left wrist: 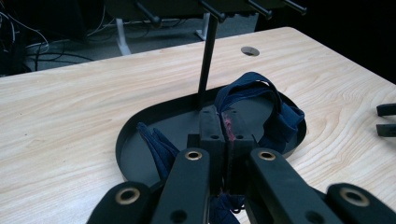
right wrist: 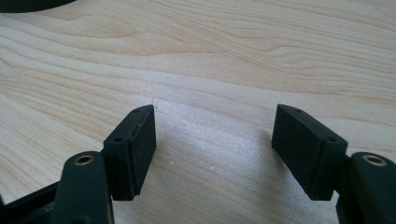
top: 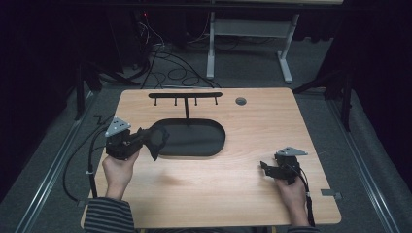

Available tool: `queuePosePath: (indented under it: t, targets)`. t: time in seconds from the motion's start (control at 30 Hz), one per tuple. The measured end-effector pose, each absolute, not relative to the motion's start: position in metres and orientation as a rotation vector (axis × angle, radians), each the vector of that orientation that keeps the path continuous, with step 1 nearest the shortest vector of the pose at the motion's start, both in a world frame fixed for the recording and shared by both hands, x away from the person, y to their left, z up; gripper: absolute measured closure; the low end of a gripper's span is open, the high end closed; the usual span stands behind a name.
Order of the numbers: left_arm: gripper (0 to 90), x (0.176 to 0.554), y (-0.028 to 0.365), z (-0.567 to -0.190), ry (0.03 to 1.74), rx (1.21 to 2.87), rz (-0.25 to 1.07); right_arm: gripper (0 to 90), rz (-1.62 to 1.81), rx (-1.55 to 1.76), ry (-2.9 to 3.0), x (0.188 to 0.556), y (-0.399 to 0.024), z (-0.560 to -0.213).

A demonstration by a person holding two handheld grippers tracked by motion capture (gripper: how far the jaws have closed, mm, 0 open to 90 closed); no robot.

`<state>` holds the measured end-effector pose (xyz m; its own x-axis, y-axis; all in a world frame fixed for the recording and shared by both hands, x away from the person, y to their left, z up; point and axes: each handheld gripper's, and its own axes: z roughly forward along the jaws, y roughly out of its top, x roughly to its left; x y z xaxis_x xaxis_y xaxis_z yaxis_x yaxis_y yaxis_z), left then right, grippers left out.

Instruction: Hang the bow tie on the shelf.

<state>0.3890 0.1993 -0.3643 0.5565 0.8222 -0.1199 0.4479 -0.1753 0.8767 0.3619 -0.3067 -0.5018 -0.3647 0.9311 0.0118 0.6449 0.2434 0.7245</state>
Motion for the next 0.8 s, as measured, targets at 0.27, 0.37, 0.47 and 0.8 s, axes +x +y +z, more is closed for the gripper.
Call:
queuePosePath:
  t: [0.27, 0.37, 0.47, 0.8]
  targets:
    - [88.7, 0.394, 0.200, -0.359, 1.046, 1.802, 0.475, 32.1, 0.910, 1.440, 2.099, 0.362, -0.307, -0.502]
    - [88.7, 0.396, 0.201, -0.356, 1.049, 1.795, 0.473, 32.1, 0.909, 1.439, 2.098, 0.362, -0.307, -0.502]
    - [88.7, 0.399, 0.201, -0.353, 1.046, 1.796, 0.480, 32.1, 0.909, 1.439, 2.099, 0.362, -0.307, -0.502]
    - [88.7, 0.409, 0.200, -0.346, 1.051, 1.794, 0.483, 32.1, 0.912, 1.439, 2.099, 0.362, -0.307, -0.502]
